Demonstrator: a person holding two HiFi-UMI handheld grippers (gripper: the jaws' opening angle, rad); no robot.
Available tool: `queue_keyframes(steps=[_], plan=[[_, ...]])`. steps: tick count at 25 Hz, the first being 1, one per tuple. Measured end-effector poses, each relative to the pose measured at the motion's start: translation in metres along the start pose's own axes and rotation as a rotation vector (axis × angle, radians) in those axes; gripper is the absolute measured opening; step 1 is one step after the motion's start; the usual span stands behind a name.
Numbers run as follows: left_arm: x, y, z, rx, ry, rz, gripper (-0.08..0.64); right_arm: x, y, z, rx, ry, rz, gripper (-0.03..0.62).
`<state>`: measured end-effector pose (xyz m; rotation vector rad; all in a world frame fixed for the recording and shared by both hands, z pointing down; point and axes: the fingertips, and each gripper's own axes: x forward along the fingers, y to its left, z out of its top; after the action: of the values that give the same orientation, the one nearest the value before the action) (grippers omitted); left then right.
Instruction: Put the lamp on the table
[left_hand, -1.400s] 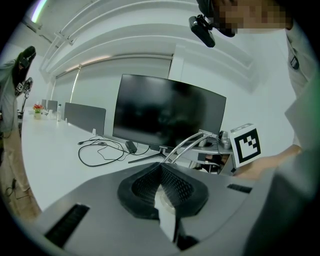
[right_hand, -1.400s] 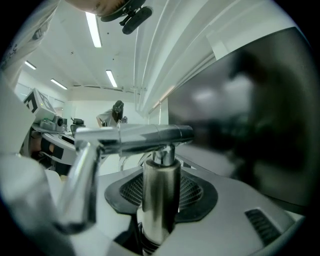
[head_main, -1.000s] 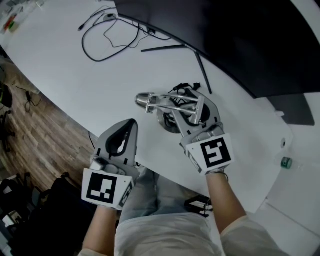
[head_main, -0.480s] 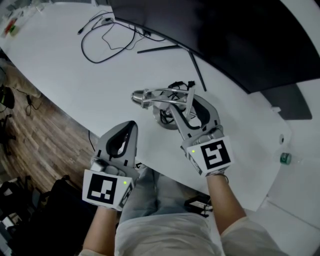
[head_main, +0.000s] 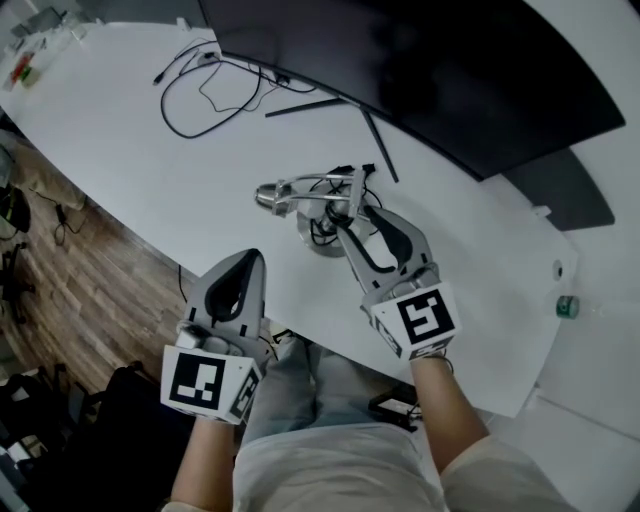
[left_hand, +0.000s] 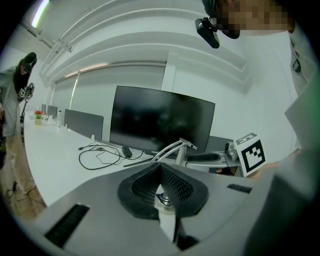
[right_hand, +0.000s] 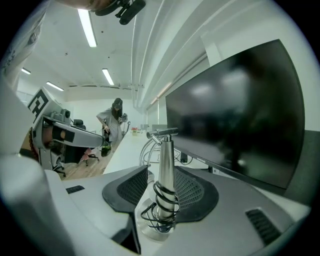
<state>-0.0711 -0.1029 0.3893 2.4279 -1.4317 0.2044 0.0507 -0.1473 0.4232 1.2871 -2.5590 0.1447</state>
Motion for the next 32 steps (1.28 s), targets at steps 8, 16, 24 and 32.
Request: queue_keyframes(steps=[8,16,24,32], plan=[[-0.005,-0.009,0.009,0.032,-0.006,-0.011,0.002,-0.026,0.003,0.003,0.021,-0.005,0.021,0.089],[-0.02,-0.017,0.024,0.062,-0.015,-0.016,0.002,-0.051,0.007,0.029,0.009,-0.025,0.036,0.046],[-0.035,-0.038,0.021,0.043,0.004,-0.063,0.002,-0.067,0.017,0.052,0.0,-0.025,0.085,0.037],[-0.046,-0.04,0.036,0.057,-0.008,-0.063,0.002,-0.083,0.023,0.082,0.0,-0.044,0.07,0.032]])
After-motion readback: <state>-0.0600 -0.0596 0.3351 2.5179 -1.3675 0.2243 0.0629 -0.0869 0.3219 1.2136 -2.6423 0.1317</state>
